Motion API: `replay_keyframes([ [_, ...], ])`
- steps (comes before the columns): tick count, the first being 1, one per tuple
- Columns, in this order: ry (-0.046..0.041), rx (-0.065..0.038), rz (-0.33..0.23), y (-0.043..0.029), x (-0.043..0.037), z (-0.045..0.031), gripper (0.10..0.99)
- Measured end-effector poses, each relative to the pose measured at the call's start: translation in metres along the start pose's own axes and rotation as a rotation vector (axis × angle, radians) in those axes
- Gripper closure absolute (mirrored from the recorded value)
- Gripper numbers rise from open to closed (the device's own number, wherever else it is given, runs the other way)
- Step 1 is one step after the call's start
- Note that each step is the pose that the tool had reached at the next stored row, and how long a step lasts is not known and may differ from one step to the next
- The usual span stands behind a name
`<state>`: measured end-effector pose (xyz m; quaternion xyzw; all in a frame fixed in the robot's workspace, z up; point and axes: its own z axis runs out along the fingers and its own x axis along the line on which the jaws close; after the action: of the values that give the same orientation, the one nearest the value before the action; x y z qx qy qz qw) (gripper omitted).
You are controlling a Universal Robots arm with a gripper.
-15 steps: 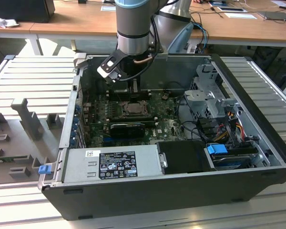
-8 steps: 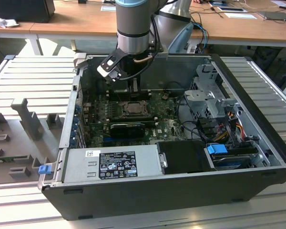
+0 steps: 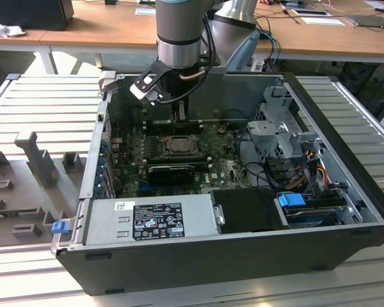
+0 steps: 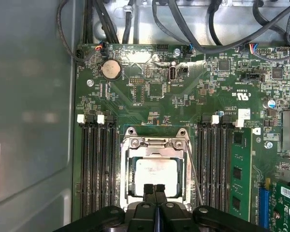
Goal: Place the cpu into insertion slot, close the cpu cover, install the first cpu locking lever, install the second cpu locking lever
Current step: 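Install the first cpu locking lever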
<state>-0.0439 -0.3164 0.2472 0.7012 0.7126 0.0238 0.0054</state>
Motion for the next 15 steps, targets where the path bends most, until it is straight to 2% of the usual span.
replay_keyframes([
  [8, 0.0000, 0.000, 0.000, 0.0004, 0.0002, -0.0097, 0.980],
  [12, 0.0001, 0.000, 0.000, 0.0008, 0.0005, -0.0188, 0.980],
  [13, 0.0000, 0.000, 0.000, 0.0009, 0.0006, -0.0223, 0.980],
  [14, 0.0000, 0.000, 0.000, 0.0013, 0.0008, -0.0315, 0.980],
  [15, 0.0002, 0.000, 0.000, 0.0015, 0.0010, -0.0362, 0.980],
])
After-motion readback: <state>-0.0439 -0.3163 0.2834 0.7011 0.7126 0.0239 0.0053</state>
